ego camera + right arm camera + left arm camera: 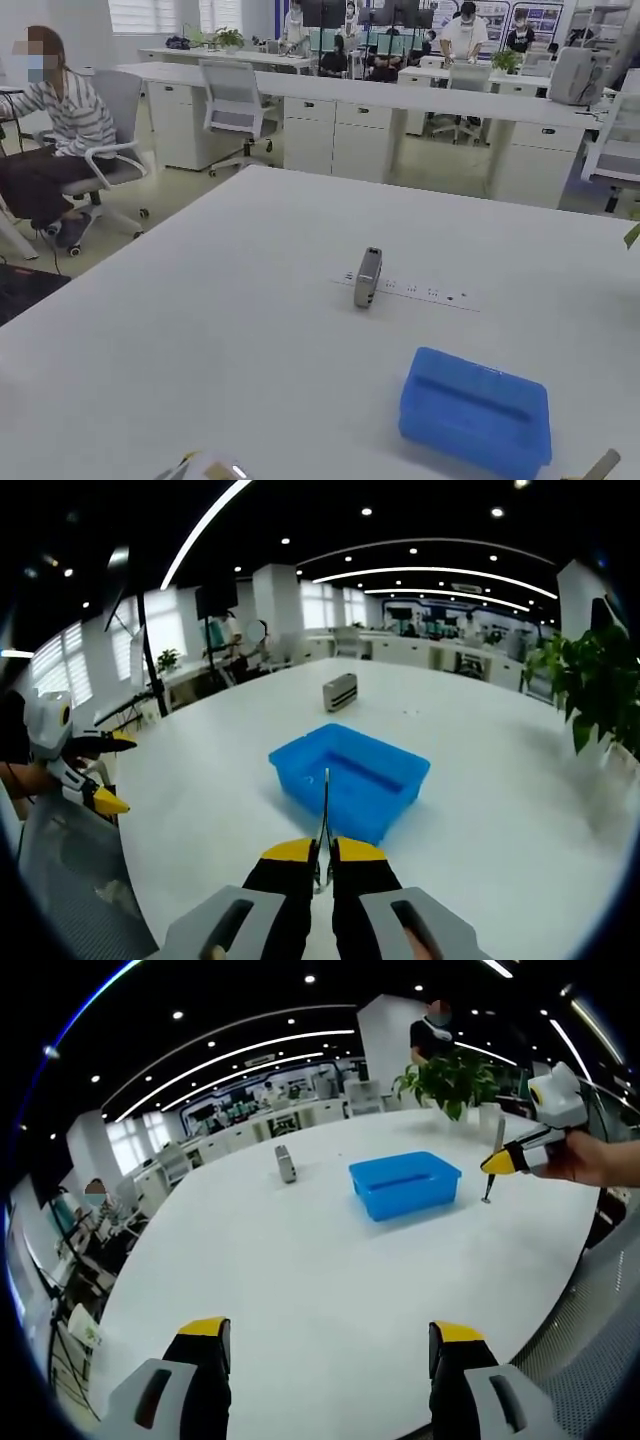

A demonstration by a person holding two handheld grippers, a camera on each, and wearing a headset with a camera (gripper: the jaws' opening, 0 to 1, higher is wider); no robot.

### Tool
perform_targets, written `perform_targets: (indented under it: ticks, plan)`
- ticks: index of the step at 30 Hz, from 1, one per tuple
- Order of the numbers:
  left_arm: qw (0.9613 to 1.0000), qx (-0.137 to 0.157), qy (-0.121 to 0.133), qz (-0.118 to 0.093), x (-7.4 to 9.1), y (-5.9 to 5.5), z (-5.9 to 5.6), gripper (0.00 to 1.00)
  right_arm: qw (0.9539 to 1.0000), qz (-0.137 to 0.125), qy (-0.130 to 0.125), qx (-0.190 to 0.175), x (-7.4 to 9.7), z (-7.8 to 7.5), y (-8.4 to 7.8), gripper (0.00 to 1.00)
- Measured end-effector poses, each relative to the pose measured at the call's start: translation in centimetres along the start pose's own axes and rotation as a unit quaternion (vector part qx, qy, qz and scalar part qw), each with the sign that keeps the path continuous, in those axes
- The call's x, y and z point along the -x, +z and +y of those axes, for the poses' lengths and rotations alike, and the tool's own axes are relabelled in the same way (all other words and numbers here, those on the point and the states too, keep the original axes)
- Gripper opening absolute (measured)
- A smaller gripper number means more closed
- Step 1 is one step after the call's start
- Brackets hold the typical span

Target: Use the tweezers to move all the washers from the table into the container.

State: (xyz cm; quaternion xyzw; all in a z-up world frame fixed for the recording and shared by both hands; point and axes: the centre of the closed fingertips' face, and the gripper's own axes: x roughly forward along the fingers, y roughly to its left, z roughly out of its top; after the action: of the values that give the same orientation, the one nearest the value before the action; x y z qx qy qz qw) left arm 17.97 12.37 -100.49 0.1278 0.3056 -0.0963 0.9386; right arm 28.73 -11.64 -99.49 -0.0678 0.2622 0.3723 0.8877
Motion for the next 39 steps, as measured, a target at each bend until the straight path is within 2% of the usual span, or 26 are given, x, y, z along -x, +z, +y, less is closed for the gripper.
perform_targets:
  ticks: [13,24,39]
  plan:
    - [1.0,0.001,-0.001,0.0,-0.1,0.0,0.0,0.82,0.9999,-0.008,-0.001,0.011,-0.2,-0.1,2.5,0.01]
    - [0.9999,-0.007,-0.009,0.009,-0.2,-0.2,-0.4,0.82,0.9995,-0.018,0.005,0.026,-1.5,-0.4,4.3,0.02]
    - [0.9995,-0.014,-0.013,0.026,-0.5,-0.8,-0.6,0.82,0.9987,-0.033,-0.001,0.038,-3.5,-2.4,7.1,0.02]
